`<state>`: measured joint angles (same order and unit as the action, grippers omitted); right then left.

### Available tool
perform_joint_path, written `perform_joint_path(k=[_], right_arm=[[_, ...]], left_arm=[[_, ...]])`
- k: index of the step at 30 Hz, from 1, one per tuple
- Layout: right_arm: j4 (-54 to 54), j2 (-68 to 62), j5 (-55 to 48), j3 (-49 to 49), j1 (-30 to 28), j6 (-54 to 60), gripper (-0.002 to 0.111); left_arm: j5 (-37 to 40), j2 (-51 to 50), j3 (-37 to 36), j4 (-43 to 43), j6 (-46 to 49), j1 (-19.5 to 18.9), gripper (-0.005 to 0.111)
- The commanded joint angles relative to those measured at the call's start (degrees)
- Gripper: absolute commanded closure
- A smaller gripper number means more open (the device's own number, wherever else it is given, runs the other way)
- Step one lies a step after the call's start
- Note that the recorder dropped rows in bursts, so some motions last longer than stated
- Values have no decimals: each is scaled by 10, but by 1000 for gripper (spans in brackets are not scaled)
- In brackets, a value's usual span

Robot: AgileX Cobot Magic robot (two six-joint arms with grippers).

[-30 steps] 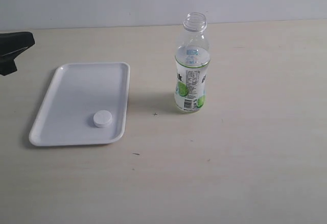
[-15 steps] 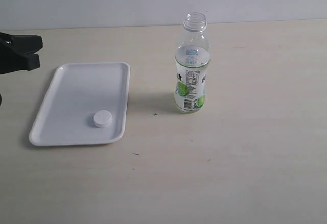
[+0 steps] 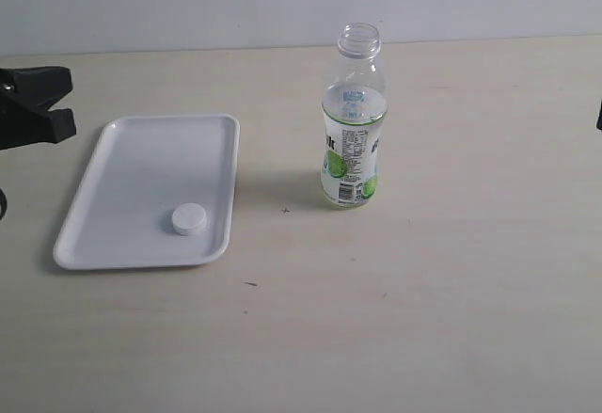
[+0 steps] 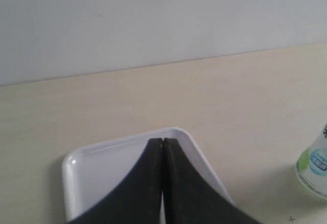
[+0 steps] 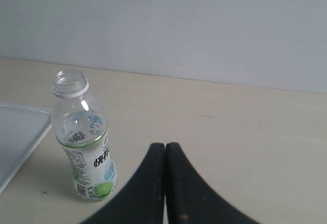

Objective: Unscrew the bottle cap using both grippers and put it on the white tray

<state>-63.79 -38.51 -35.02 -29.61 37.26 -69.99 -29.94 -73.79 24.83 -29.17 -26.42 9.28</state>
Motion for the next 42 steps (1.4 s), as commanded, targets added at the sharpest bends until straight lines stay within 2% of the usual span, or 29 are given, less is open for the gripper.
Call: perform_joint_path(k=[1,12,17,18,20,25,35,42], right_arm=[[0,4,4,5,1,-3,108],[9,4,5,5,1,-3,108],[9,4,5,5,1,-3,108],[9,4,5,5,1,-3,108],[9,4,5,5,1,-3,108],[9,4,5,5,1,-3,108],[9,4,5,5,1,-3,108],[11,4,5,5,1,-3,108]], left_arm=[[0,50,-43,122,80,3,107],[23,299,-173,273,216,3,107],[18,422,-225,471,369,3,107],[18,437,-230,488,383,3,107],[18,473,-240,488,387,3,107],[34,552,-248,425,354,3,107],[221,732,-248,416,360,3,107],[275,738,-248,430,365,3,107]])
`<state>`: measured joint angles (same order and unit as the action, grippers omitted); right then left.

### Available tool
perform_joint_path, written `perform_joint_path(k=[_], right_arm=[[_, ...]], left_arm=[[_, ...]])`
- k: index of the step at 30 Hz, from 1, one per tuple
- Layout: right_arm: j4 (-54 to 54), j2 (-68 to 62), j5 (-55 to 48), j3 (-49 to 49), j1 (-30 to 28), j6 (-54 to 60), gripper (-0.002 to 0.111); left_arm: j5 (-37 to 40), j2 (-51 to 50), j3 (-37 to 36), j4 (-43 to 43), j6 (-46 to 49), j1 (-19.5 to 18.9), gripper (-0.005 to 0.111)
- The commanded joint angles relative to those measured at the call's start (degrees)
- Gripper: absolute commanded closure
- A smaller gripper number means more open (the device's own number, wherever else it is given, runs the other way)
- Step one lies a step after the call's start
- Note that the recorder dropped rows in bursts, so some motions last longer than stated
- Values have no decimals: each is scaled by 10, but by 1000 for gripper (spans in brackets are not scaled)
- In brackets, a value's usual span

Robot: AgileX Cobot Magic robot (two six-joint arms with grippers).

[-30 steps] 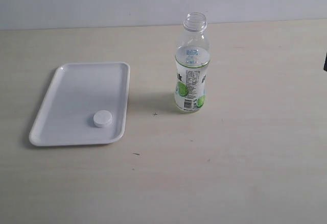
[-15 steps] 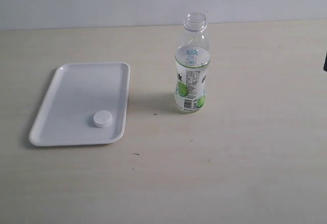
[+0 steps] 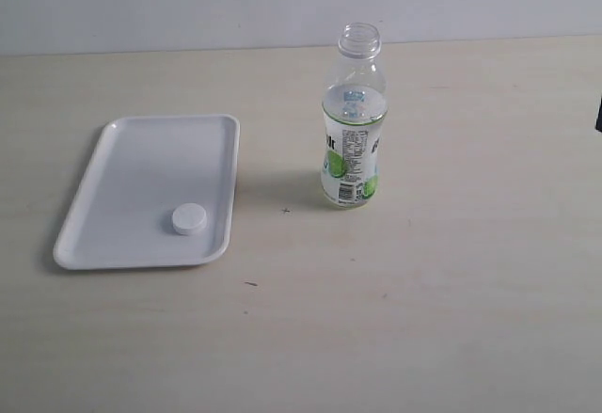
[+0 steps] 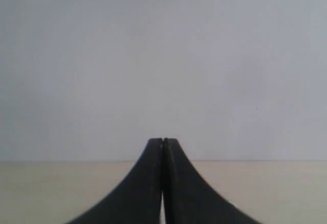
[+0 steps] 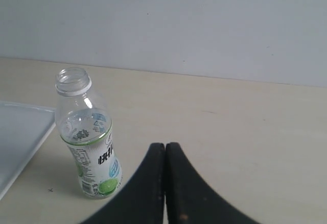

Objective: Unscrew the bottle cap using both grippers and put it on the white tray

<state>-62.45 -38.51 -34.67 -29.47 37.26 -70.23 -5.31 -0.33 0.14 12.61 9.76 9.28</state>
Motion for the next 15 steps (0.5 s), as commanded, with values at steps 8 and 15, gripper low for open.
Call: perform_joint_path(k=[8,15], right_arm=[[2,4,1,4,1,0,108],[2,4,1,4,1,0,108]], left_arm=[[142,3,-1,12,7,3,107],[164,3,-1,17,-3,3,107]])
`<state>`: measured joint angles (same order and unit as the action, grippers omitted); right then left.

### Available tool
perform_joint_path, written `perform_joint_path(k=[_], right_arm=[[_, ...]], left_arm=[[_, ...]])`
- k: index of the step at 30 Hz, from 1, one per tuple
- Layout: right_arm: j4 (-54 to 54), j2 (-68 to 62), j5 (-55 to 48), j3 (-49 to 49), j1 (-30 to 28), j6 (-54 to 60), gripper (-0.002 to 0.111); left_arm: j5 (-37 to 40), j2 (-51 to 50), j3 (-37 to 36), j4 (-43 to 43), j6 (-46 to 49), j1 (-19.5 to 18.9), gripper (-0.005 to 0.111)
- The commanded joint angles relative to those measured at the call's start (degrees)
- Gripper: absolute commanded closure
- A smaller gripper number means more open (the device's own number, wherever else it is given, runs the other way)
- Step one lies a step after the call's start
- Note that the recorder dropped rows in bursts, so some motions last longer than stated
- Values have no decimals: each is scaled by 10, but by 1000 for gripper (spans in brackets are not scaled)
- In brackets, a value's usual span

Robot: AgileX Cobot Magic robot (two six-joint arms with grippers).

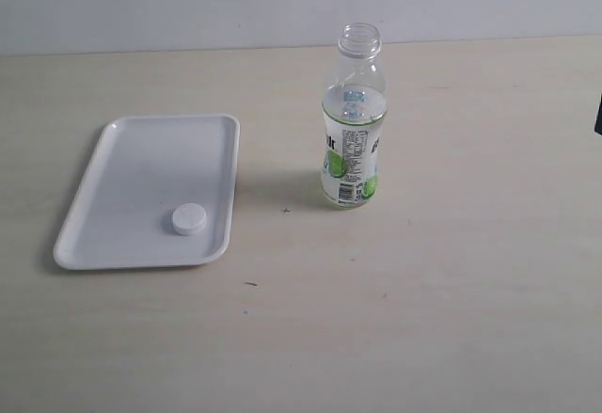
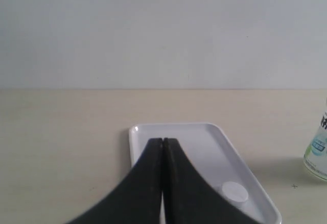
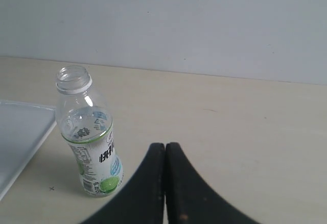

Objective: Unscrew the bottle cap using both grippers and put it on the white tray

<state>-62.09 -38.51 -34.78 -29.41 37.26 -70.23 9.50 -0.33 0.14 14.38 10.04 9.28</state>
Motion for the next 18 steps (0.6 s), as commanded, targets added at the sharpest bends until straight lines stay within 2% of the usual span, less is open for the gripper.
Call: perform_joint_path(k=[1,6,11,18], right_arm=[[-2,4,2,3,1,0,108],[-2,4,2,3,1,0,108],[-2,4,2,3,1,0,108],[-2,4,2,3,1,0,108]], left_arm=[[18,3,-1,-1,-9,3,107],[51,3,-1,-5,-17,3,107],[109,3,-1,-63,-13,3,107],[109,3,-1,-64,-13,3,107]])
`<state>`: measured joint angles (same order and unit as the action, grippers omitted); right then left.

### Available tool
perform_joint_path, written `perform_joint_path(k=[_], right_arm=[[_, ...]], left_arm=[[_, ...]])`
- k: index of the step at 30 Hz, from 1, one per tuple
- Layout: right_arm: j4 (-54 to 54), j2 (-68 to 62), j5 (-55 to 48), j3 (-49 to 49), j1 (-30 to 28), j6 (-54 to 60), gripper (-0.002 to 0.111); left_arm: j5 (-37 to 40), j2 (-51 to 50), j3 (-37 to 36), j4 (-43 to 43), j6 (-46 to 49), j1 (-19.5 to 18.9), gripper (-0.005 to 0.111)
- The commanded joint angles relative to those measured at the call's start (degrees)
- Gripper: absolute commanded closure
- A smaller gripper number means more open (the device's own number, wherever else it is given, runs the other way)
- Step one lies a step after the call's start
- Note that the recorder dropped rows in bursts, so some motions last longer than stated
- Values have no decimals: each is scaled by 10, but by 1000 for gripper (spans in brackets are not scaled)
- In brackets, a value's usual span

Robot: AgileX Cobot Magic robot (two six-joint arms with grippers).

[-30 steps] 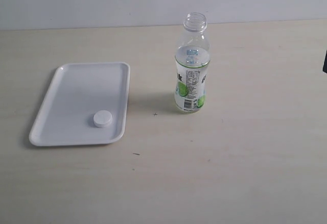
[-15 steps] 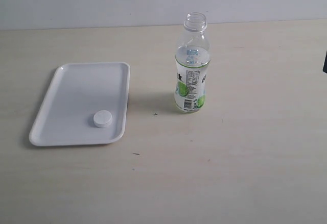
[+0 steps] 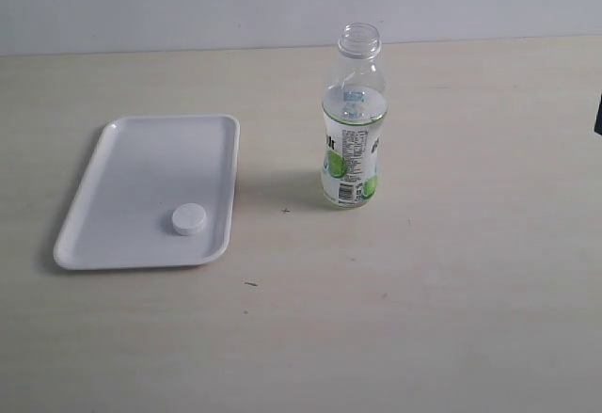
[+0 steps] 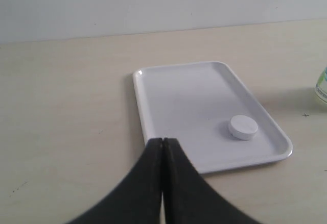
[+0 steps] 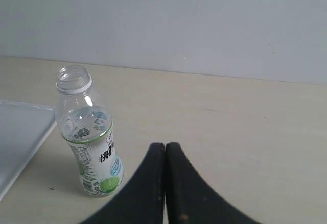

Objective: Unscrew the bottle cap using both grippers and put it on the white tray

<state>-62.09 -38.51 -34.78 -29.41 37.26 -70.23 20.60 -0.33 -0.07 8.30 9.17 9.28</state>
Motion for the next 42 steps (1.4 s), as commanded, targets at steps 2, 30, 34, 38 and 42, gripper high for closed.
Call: perform_joint_path(k=[2,30,34,38,42], right_arm=[[-2,4,2,3,1,0,108],[36,224,171,56,-359,124,108],[34,245,138,63,-359,122,108],[35,247,137,87,-359,132,108],[148,266,135,110,-359,270,108]], left_arm=[[-2,3,1,-3,-4,3,107],[-2,3,1,-3,-4,3,107],[-2,3,1,-3,-4,3,107],[-2,3,1,-3,-4,3,107],[-2,3,1,-3,-4,3,107]])
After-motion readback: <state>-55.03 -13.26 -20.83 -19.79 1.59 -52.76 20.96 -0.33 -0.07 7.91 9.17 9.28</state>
